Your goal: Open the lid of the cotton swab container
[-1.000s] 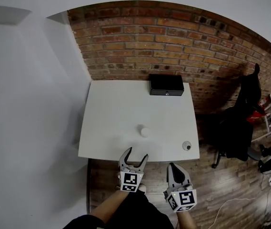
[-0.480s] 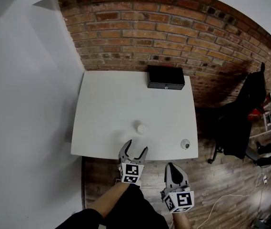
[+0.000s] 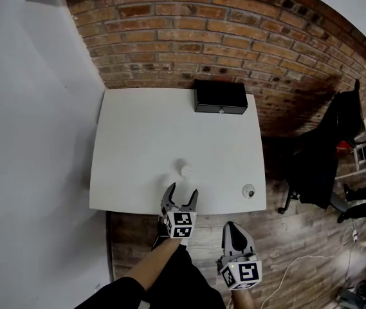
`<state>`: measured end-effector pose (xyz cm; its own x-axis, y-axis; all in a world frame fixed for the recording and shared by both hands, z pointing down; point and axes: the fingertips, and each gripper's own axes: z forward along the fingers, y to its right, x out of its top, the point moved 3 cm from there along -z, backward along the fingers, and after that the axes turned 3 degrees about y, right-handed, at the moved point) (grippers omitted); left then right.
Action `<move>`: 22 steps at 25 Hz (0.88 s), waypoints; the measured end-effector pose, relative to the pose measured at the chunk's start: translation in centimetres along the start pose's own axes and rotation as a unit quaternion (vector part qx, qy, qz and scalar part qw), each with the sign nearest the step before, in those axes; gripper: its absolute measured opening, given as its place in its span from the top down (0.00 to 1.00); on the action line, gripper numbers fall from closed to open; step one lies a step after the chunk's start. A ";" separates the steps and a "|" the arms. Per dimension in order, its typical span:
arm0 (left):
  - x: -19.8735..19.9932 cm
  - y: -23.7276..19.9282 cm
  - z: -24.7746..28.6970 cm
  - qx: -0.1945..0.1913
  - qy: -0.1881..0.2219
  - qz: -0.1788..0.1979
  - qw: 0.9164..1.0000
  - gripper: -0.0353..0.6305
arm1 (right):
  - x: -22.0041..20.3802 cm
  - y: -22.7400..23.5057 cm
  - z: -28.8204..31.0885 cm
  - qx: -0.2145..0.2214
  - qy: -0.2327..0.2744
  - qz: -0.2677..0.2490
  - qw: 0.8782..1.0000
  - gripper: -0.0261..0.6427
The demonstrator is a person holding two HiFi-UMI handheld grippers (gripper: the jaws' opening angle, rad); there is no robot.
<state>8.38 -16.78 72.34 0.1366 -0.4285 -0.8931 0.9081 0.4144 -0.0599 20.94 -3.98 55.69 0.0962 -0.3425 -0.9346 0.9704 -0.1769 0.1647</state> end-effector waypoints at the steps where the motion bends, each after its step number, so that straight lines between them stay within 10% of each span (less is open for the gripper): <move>1: -0.1 0.2 0.3 0.001 -0.003 0.001 1.000 0.46 | -0.2 0.1 0.0 -0.002 -0.002 0.001 1.000 0.93; 22: -2.1 -0.5 6.5 0.055 -0.078 -0.033 0.995 0.46 | -1.9 2.9 -0.8 -0.044 -0.026 0.024 0.998 0.93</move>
<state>10.22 -21.27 77.14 0.1268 -0.5755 -0.8079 0.9541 0.2935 -0.0594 23.80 -3.07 57.68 0.1344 -0.3957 -0.9085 0.9807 -0.0781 0.1791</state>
